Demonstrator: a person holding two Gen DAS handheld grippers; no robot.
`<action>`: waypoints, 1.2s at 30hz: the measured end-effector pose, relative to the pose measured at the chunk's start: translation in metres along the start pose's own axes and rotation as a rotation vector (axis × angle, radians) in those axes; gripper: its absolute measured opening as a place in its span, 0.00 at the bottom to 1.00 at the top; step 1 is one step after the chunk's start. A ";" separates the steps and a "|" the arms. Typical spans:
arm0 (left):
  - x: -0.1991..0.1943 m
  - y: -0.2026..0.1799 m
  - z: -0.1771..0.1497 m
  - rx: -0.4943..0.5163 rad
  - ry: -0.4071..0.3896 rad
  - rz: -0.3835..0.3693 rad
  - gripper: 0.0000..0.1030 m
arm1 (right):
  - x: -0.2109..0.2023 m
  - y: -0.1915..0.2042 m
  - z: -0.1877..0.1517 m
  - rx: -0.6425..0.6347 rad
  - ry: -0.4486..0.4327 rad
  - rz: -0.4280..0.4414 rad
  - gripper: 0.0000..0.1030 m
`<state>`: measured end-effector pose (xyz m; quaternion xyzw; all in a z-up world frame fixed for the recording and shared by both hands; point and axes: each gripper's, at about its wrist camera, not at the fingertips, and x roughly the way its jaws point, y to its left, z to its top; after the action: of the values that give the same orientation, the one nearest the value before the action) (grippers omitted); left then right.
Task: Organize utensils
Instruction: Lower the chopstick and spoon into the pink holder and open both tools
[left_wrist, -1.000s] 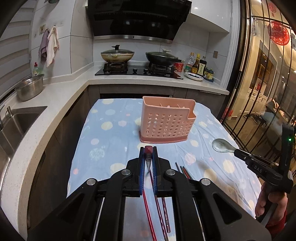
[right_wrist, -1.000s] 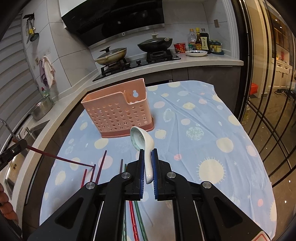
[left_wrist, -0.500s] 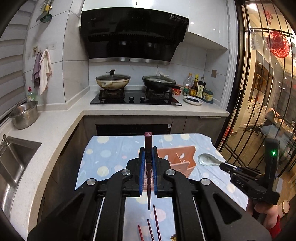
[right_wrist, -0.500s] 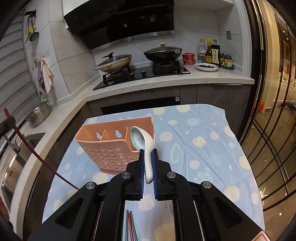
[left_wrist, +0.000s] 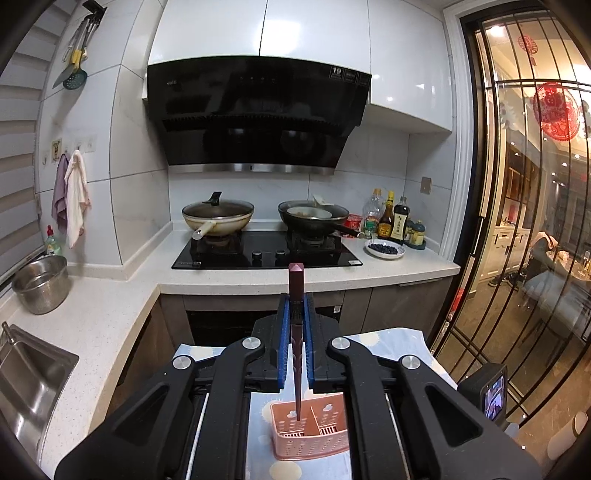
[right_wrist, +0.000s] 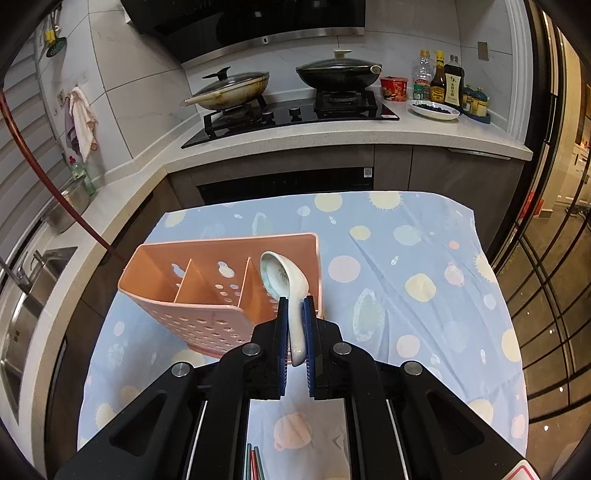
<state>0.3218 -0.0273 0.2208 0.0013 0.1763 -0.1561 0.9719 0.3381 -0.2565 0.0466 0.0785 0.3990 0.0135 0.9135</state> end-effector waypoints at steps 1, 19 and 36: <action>0.007 0.000 -0.004 0.000 0.012 0.001 0.07 | 0.004 -0.001 0.000 0.002 0.007 -0.001 0.07; 0.048 0.017 -0.054 -0.050 0.147 0.045 0.17 | -0.007 0.004 -0.001 0.000 -0.078 -0.042 0.08; -0.006 0.028 -0.098 -0.063 0.166 0.084 0.47 | -0.060 0.000 -0.056 0.025 -0.099 -0.051 0.12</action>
<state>0.2916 0.0069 0.1290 -0.0088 0.2609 -0.1090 0.9591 0.2563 -0.2542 0.0532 0.0804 0.3551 -0.0188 0.9312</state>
